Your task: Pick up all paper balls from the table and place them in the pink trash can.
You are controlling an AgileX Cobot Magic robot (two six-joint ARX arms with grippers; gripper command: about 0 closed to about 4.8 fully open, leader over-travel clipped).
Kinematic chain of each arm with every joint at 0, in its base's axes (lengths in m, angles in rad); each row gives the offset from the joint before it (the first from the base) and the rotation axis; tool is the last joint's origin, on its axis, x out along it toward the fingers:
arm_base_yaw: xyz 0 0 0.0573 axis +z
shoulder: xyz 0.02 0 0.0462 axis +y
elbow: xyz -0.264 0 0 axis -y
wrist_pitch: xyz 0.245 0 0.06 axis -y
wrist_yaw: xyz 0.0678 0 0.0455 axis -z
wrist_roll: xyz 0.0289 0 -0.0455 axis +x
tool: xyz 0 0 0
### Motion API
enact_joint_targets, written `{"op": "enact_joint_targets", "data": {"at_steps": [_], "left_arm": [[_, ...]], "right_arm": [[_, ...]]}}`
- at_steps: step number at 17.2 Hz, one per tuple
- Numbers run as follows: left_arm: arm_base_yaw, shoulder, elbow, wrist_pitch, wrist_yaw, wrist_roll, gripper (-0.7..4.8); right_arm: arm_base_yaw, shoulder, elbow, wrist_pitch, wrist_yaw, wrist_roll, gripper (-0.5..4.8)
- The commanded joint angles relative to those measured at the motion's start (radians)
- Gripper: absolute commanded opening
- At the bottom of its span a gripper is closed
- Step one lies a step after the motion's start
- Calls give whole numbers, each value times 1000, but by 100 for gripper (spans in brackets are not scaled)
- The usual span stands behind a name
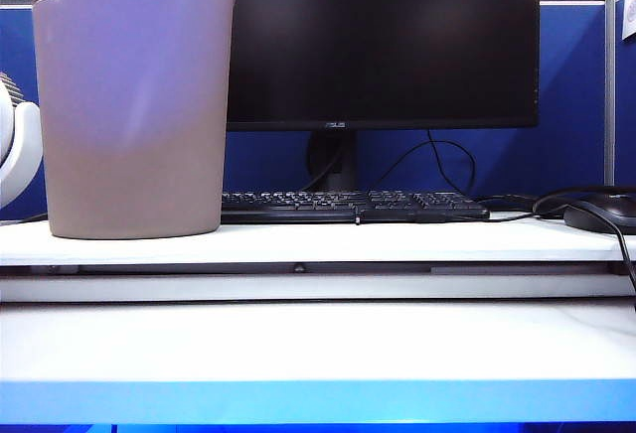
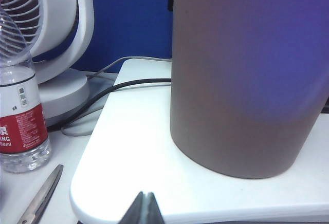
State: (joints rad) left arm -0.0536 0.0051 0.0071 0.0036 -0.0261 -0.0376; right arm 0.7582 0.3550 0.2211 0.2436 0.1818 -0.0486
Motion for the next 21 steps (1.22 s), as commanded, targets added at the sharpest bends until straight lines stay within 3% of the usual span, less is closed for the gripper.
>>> {"op": "enact_joint_targets", "data": {"at_steps": [1, 4, 8, 10, 13, 21], "left_arm": [[0, -2, 0, 11, 4, 1, -5], [0, -2, 0, 11, 4, 1, -5], [0, -2, 0, 11, 4, 1, -5], [0, -2, 0, 11, 5, 1, -5], [0, -2, 0, 11, 4, 1, -5], [0, -2, 0, 11, 5, 1, -5]], "right_arm": [[-37, -76, 4, -99, 3, -24, -2], [-268, -160, -68, -164, 64, -26, -2], [-588, -227, -174, -166, -118, 63, -2], [-688, -248, -186, -194, -167, 86, -2], [-748, -281, -186, -204, -166, 86, -2], [-715, -354, -188, -247, -166, 78, -2]]}}
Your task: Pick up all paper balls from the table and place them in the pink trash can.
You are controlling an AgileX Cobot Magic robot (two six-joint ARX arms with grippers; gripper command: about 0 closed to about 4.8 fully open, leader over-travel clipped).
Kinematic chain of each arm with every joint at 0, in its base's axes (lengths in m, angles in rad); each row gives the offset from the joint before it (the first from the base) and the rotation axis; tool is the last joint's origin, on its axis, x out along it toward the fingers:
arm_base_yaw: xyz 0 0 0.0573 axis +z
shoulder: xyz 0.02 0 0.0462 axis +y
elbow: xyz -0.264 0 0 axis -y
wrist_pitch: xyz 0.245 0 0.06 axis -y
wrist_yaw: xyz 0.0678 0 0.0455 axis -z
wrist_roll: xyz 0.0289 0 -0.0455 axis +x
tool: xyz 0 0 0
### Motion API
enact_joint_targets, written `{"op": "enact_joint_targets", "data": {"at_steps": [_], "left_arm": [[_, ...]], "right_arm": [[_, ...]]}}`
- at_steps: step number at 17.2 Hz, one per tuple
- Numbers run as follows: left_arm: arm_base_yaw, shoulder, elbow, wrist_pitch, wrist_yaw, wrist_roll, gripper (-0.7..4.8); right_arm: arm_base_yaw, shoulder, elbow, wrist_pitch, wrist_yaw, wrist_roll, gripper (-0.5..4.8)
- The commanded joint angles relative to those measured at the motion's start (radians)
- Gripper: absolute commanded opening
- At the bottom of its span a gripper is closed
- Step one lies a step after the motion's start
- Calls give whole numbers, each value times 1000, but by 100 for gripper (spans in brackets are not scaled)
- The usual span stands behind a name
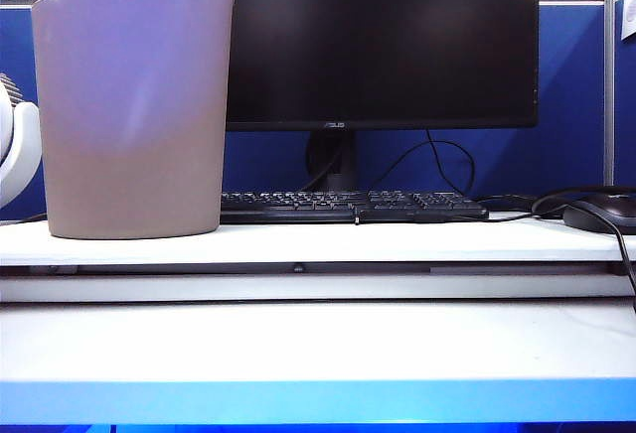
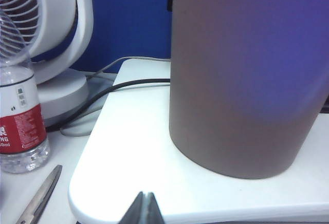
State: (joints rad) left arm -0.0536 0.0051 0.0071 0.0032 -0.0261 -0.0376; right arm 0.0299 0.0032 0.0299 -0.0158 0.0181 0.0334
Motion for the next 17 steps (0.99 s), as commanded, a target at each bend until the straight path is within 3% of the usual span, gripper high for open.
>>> {"op": "enact_joint_targets", "data": {"at_steps": [1, 17], "left_arm": [[0, -2, 0, 11, 5, 1, -5], [0, -2, 0, 11, 4, 1, -5]], "right_arm": [[23, -2, 3, 16, -2, -4, -2], [32, -2, 4, -10, 5, -3, -2]]}}
